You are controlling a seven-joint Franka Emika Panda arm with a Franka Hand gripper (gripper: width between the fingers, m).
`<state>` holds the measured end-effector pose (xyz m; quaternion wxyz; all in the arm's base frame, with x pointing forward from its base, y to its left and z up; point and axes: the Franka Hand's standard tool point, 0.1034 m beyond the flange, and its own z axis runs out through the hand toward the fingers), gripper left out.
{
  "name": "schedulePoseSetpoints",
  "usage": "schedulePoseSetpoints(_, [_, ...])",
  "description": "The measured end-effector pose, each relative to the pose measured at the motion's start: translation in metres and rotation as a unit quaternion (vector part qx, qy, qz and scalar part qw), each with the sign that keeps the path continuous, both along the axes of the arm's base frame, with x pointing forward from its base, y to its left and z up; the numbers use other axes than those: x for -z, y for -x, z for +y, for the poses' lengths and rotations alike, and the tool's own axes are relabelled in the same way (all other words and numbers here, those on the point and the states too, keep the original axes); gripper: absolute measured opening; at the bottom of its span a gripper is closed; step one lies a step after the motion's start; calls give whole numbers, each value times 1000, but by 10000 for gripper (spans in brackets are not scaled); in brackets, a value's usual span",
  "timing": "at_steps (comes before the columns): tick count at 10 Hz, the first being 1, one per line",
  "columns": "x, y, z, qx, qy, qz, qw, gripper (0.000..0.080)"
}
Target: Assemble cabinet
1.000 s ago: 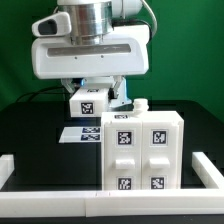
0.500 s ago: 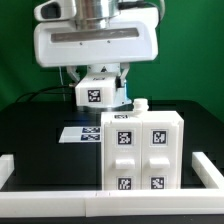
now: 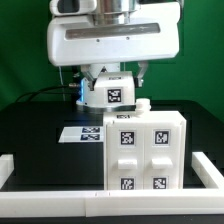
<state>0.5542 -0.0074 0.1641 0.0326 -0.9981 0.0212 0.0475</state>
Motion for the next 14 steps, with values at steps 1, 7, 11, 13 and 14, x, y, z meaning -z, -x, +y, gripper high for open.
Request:
schedulePoseSetpoints(1, [1, 0, 0, 0, 0, 1, 1000, 560])
schedulePoseSetpoints(7, [-20, -30, 5, -9, 0, -14, 1000, 560])
schedulePoseSetpoints(11, [-8, -46, 17, -9, 2, -14, 1000, 560])
schedulePoseSetpoints(13, [-4, -48, 27, 0, 3, -10, 1000, 560])
schedulePoseSetpoints(14, [-4, -47, 32, 1, 3, -9, 1000, 560])
